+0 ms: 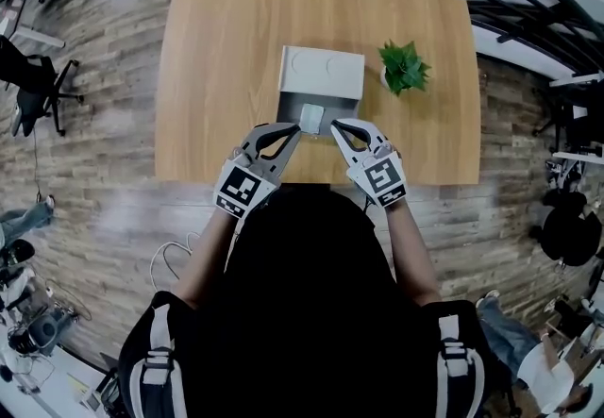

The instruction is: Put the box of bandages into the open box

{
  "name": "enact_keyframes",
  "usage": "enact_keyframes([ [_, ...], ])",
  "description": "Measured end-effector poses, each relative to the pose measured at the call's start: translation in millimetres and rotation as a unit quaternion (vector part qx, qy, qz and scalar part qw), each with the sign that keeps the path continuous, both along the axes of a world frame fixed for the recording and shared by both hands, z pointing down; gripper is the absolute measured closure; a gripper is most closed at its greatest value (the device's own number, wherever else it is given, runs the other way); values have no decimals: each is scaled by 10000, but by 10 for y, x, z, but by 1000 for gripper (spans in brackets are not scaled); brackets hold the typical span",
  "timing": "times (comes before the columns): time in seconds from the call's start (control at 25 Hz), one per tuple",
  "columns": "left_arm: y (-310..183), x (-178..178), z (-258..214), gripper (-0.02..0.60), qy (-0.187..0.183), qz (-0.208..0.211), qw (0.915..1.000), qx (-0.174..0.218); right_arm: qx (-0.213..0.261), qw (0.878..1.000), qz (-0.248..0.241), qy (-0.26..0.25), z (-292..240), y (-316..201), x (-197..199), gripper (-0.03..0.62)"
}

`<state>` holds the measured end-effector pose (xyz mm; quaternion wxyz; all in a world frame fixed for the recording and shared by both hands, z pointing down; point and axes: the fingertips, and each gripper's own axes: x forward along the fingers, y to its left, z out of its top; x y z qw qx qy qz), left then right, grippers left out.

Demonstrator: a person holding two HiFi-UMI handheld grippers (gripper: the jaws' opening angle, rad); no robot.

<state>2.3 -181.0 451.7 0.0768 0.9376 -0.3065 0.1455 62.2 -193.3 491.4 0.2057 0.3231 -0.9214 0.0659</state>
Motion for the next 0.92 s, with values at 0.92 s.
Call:
enact_keyframes([
  [0.92,217,336,-63,558,-181,-478,9987,-27,142,9993,-325,-108,-43,78,352,569],
])
